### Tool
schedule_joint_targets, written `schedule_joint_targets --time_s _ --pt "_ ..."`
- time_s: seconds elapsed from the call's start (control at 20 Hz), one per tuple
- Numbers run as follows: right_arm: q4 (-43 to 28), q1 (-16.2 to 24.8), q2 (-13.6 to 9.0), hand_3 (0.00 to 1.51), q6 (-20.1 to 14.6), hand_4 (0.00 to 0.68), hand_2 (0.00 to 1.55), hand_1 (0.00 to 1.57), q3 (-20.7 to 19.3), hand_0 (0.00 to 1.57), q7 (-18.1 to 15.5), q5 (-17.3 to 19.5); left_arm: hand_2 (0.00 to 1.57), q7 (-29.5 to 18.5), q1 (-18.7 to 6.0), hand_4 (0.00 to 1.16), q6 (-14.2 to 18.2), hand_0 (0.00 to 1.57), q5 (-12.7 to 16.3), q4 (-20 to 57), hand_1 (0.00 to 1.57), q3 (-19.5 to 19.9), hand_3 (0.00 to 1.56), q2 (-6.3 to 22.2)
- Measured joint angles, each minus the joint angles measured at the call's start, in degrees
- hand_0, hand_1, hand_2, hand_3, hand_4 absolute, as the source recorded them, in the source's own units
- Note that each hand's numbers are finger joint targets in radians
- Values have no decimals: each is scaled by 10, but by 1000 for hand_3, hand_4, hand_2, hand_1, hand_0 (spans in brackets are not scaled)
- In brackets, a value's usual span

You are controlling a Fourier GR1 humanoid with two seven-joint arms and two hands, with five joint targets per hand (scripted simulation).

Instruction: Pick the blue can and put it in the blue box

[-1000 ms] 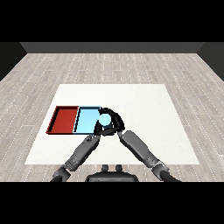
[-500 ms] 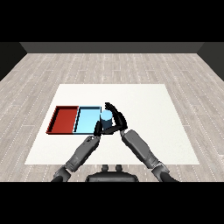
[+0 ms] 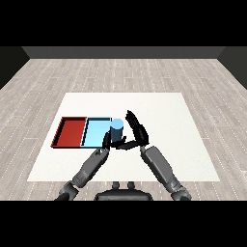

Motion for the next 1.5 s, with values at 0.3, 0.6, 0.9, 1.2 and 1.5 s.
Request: schedule_joint_targets --time_s 0.3,0.6,0.9,1.2,1.5 --pt "-110 75 -33 0 5 0 0 0 -34 0 15 -3 1569 26 12 1127 2 1571 -29 -23 1571 13 1487 11" --pt "-171 142 -73 0 38 0 0 0 -106 0 -6 -43 1571 48 -12 1132 -14 1571 -36 -2 1571 52 1501 41" --pt "-203 200 -98 0 51 0 0 0 -156 0 -17 -57 1571 70 -22 1108 -18 1571 -39 45 1571 98 1498 85" --pt "-202 210 -96 0 46 0 0 0 -171 0 -13 -54 1571 101 -67 1058 -41 1571 -30 161 1571 156 1508 136" --pt "-149 188 -84 0 51 0 0 0 -181 0 -27 -45 1544 136 -134 992 -35 1571 -56 300 1571 172 1401 145"
